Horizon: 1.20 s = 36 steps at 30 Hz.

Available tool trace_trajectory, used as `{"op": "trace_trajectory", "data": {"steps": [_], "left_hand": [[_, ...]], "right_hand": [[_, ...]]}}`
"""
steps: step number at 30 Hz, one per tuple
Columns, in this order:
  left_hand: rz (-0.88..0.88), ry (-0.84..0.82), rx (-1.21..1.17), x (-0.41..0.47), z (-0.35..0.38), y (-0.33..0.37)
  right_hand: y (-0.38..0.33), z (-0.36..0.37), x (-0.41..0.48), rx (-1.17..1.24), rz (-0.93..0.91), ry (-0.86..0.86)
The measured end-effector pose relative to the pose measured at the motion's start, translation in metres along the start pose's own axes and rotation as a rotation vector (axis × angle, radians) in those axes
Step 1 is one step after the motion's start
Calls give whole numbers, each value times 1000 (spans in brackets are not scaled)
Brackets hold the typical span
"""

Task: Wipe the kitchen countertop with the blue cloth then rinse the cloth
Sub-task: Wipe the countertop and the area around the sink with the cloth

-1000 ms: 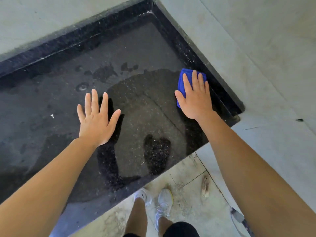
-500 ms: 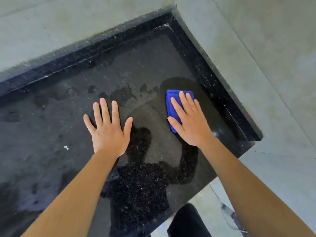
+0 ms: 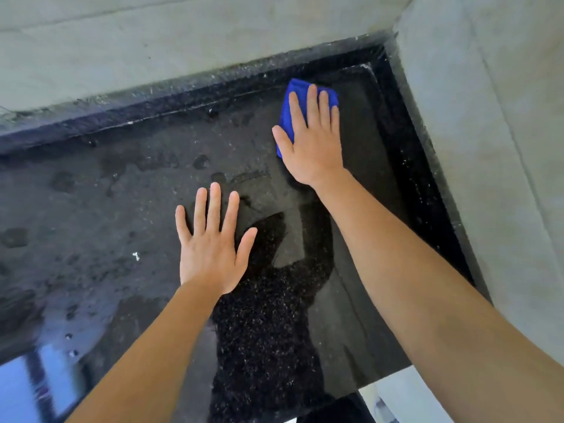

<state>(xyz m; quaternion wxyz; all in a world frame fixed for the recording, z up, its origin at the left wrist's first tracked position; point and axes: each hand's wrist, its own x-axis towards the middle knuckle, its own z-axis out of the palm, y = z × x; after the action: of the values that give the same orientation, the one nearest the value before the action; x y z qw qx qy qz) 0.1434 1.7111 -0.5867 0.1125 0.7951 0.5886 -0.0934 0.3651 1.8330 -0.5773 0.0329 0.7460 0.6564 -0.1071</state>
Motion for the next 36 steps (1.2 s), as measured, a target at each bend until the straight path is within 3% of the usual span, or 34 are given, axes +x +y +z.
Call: {"op": "trace_trajectory", "data": {"steps": [3,6,12,16,19,24,30,33,36], "left_hand": [[-12,0,-12,0,-2,1],[-24,4,-1,-1,-2,3],[-38,21,21,-1,0,5],[-37,53,19,-1,2,4],[-40,65,26,0,3,4],[-52,57,18,-1,2,4],[-56,28,14,-1,-1,5],[-64,29,-2,-2,-2,6],[-63,32,-25,-2,-3,8]], "right_hand": [[-1,10,-69,-21,-297,-33],[39,15,-132,4,-408,-80],[102,1,-66,-2,-173,4],[97,-18,23,13,64,6],[79,-12,42,19,168,76],[105,-7,-15,0,34,87],[132,17,-187,-33,148,14],[128,21,-193,-40,200,-1],[117,17,-142,-13,168,61]]}}
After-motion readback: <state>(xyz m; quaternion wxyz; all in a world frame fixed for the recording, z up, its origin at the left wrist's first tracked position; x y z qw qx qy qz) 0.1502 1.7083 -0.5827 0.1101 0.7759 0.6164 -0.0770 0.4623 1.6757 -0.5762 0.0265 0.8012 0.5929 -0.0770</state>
